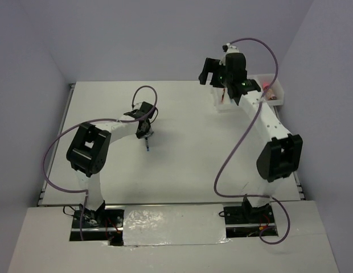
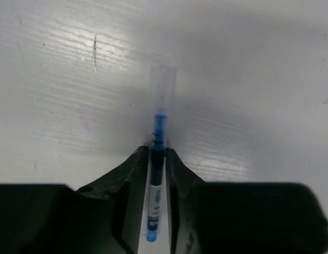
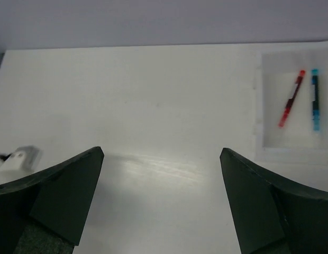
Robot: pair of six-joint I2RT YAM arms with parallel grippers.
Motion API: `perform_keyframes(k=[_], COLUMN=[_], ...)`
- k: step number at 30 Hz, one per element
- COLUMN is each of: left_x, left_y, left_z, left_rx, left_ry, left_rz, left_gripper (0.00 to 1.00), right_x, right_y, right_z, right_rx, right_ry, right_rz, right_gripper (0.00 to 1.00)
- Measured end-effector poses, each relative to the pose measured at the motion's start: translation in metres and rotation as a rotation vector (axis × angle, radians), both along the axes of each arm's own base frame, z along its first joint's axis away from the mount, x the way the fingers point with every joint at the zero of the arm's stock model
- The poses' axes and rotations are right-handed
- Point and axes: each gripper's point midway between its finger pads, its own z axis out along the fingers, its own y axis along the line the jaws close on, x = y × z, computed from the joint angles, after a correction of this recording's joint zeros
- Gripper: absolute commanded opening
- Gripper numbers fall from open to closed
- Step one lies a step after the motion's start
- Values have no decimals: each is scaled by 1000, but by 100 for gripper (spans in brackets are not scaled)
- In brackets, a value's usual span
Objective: Sort the stationery into containers
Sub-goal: Pick up the pen from the center of the board, then place the pen in the storage box.
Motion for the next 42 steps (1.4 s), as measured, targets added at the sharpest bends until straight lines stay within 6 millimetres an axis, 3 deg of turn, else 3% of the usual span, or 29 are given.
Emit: perform_keyframes(k=[3, 6, 10, 12, 14, 16, 20, 23, 25, 26, 29, 31, 32, 33, 35, 36, 40, 42], left_x=[1, 0, -17, -33, -49, -58, -74, -80, -82, -83, -83, -82, -82, -82, -81, -80, -76, -68], left_y=[-5, -8, -14, -25, -47, -75, -128, -138, -141, -142, -144, -145, -145, -144, -142, -142, -140, -138], left_z=[-1, 0, 4, 9, 28, 57, 121, 139, 141, 141, 142, 145, 145, 146, 146, 146, 144, 148], left_rx=[-1, -11, -67, -113, -173, -241, -419, -474, -493, -499, -509, -513, -512, -509, -499, -496, -463, -433], left_ry=[-8, -17, -22, -23, -63, -147, -351, -422, -432, -434, -439, -450, -452, -454, -458, -460, -423, -413], left_rz=[4, -6, -42, -93, -190, -307, -528, -589, -607, -612, -621, -622, -621, -619, -614, -608, -579, -549], left_gripper=[0, 0, 0, 0, 0, 0, 0, 0, 0, 0, 0, 9, 17, 25, 80, 99, 99, 99], right_x=[-37, -68, -101, -121, -140, -154, -169, -170, -169, -170, -172, -174, -174, -174, -176, -176, -163, -144], right_y=[25, 41, 59, 66, 78, 97, 135, 152, 158, 161, 168, 173, 174, 173, 174, 174, 163, 148], right_z=[15, 0, -63, -108, -143, -161, -151, -132, -123, -119, -111, -105, -104, -104, -103, -102, -104, -104], right_rx=[65, 139, 259, 300, 336, 370, 440, 483, 506, 521, 561, 582, 590, 598, 617, 623, 574, 508], right_ry=[-63, -66, 16, 104, 187, 234, 200, 141, 111, 100, 87, 78, 78, 80, 82, 82, 60, 44], right_rz=[91, 169, 261, 286, 321, 363, 441, 456, 452, 455, 464, 476, 471, 464, 463, 465, 431, 386], right_gripper=[100, 100, 100, 100, 100, 100, 99, 97, 82, 68, 42, 7, 0, 0, 0, 0, 0, 0])
